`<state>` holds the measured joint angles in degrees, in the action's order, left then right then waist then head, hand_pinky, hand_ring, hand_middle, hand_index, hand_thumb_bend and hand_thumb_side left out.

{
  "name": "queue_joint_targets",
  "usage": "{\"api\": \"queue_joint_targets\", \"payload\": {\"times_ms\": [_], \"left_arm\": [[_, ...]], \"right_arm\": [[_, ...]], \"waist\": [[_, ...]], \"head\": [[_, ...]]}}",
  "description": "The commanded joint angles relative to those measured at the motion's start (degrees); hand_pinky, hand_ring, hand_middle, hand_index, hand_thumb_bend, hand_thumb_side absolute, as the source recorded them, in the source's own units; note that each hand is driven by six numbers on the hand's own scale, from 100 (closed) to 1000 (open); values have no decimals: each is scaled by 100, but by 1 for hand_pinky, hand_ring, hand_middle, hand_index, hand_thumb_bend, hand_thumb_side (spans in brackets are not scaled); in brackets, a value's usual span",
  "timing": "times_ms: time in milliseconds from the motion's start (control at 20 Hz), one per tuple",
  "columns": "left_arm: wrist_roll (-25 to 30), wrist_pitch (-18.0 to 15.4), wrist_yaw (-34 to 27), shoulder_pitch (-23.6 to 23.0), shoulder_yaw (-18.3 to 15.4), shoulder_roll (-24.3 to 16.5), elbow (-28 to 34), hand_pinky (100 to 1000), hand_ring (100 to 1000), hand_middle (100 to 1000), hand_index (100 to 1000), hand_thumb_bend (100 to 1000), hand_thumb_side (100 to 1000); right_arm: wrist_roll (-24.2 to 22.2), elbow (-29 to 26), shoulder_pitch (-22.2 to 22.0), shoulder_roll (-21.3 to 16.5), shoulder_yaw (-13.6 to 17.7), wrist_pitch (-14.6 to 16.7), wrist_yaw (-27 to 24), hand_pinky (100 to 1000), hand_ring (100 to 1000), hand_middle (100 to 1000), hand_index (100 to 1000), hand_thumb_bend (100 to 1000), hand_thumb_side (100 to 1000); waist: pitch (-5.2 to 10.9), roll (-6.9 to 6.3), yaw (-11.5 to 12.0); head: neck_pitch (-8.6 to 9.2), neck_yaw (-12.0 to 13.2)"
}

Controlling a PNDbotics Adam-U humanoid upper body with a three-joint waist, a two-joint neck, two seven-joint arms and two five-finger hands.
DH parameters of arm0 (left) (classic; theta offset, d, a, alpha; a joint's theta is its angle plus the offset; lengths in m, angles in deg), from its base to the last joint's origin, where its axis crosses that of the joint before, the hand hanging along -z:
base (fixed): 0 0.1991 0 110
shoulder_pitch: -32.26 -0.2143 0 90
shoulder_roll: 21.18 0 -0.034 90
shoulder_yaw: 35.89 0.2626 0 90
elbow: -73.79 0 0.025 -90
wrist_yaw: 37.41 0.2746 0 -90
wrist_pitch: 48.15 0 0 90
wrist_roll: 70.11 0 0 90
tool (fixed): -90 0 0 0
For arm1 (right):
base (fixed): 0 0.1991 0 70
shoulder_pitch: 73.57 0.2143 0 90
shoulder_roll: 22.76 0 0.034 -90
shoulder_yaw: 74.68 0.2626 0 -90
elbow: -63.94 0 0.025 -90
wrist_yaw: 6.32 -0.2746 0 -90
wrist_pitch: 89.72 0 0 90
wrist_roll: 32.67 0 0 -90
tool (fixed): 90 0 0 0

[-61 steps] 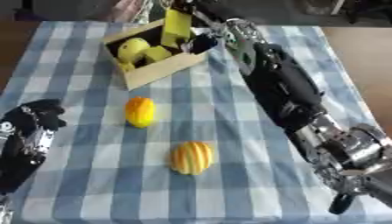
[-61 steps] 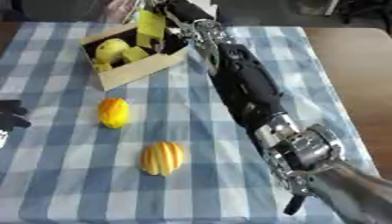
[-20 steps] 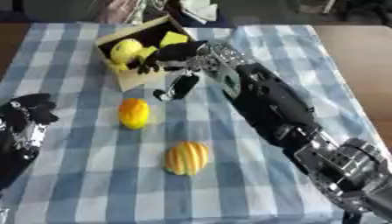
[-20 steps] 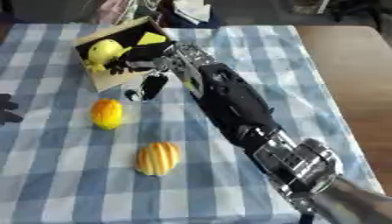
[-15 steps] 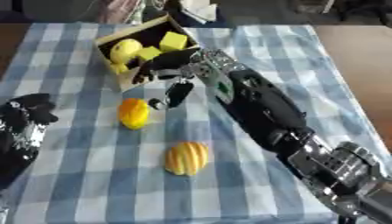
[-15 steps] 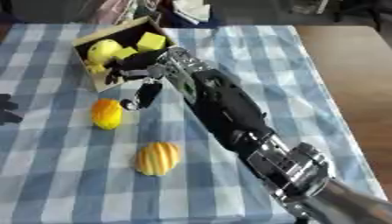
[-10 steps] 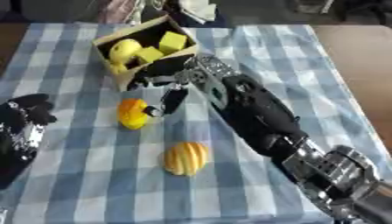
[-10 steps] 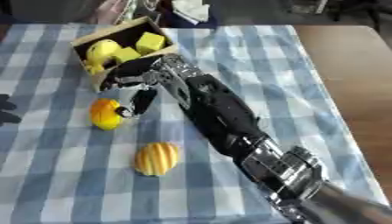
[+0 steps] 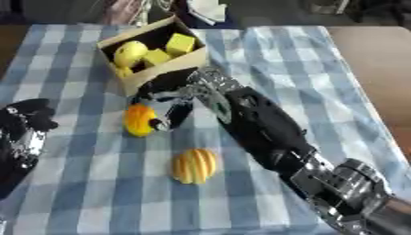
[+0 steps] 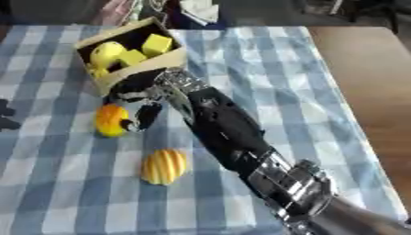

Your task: Pick up objects on the table and place them in the box.

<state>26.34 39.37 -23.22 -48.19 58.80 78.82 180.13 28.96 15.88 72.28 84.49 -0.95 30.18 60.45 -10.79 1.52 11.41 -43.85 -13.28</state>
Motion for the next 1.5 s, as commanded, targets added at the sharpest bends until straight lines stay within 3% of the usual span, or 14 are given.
{"api": "queue_joint_targets", "payload": {"times_ms": [50, 150, 350, 550, 700, 850, 1250, 1500], "left_arm": [[-21, -5, 24, 70, -44, -6, 105, 716, 584, 619, 773, 212, 678], [-21, -4, 25, 70, -43, -4, 103, 716, 584, 619, 773, 213, 678], [-18, -4, 22, 70, -39, 1, 100, 716, 584, 618, 773, 213, 678], [-28, -5, 14, 78, -44, -2, 109, 716, 583, 618, 772, 214, 676], [-30, -6, 11, 80, -47, -4, 113, 716, 583, 617, 772, 215, 676], [-34, -7, 6, 83, -52, -8, 118, 715, 582, 615, 772, 217, 674], [-25, -18, -17, 87, -53, -11, 126, 715, 581, 614, 772, 221, 672], [-17, -22, -31, 83, -54, -12, 131, 714, 581, 613, 771, 224, 671]], "right_arm": [[141, 86, 58, 15, 68, 33, 187, 836, 802, 819, 884, 126, 356], [194, 125, 46, 29, 81, 103, 180, 831, 786, 784, 815, 100, 289], [546, 42, 52, 14, 109, 129, 60, 812, 729, 689, 551, 100, 100], [1304, -108, 53, -37, 130, -20, -25, 787, 658, 591, 381, 100, 100], [1928, -117, 56, -87, 164, -154, -150, 777, 625, 558, 355, 100, 100], [2228, -58, 75, -136, 186, -214, -298, 775, 615, 547, 339, 100, 100], [2185, -84, 142, -260, 229, -236, -767, 773, 607, 539, 326, 100, 100], [2063, -37, 298, -340, 402, -504, -1088, 771, 601, 535, 323, 100, 100]], "waist": [[34, -60, -1], [33, -62, -4], [34, -69, -10], [36, -67, -15], [40, -63, -16], [43, -61, -19], [55, -65, -33], [67, -70, -15]], "head": [[-27, -15], [-27, -16], [-27, -25], [-27, -34], [-27, -37], [-27, -41], [-27, -54], [-27, -70]]}}
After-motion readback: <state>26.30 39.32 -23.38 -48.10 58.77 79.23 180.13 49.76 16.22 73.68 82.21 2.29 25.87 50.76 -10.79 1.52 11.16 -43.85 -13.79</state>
